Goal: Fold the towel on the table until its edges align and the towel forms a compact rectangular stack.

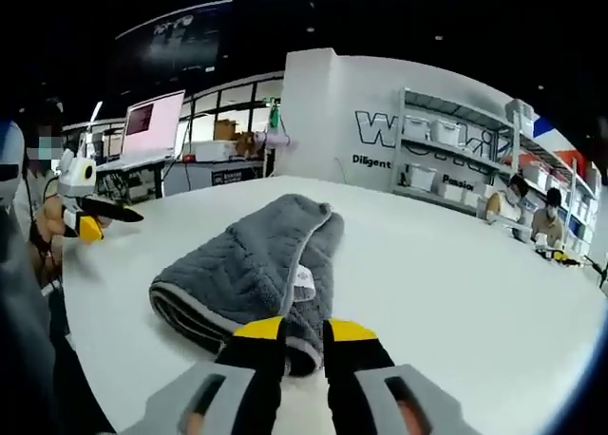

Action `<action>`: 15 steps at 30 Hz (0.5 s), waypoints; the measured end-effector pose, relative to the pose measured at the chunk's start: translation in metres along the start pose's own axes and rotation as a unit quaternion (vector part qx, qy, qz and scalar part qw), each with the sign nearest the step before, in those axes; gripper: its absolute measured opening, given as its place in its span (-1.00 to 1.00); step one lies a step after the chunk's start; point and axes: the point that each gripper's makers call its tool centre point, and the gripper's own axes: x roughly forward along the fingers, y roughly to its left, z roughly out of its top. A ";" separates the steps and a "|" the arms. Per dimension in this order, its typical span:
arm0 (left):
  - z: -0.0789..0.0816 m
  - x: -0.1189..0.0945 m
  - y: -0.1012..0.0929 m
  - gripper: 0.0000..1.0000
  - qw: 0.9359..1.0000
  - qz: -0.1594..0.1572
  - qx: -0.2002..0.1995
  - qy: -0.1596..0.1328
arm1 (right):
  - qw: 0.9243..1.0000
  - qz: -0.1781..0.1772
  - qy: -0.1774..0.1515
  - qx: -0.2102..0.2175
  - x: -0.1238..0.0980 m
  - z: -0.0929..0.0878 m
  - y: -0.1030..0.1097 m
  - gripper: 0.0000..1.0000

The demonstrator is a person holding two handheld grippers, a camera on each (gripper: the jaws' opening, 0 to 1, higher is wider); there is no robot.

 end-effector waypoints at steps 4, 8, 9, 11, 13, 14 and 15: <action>0.000 0.000 0.000 0.94 1.000 0.000 0.000 0.000 | 0.999 -0.005 -0.052 0.003 -0.017 0.014 -0.008 -0.51; 0.000 0.000 0.000 0.94 1.000 0.000 0.000 0.000 | 0.994 0.003 -0.105 0.012 -0.036 0.027 -0.014 -0.39; 0.000 0.001 0.000 0.94 1.000 0.000 0.001 0.000 | 0.994 0.004 -0.113 0.013 -0.040 0.028 -0.015 -0.33; 0.000 0.001 0.001 0.94 1.000 0.000 0.001 0.000 | 0.992 0.004 -0.124 0.006 -0.048 0.030 -0.017 -0.14; 0.000 0.001 0.001 0.94 1.000 0.000 0.001 0.000 | 0.992 0.003 -0.124 -0.004 -0.052 0.028 -0.018 0.03; 0.000 0.002 0.001 0.94 1.000 0.000 0.001 0.000 | 0.993 0.002 -0.122 -0.011 -0.053 0.027 -0.019 0.14; 0.000 0.002 0.001 0.94 1.000 0.000 0.002 0.001 | 0.993 0.001 -0.120 -0.018 -0.054 0.025 -0.019 0.21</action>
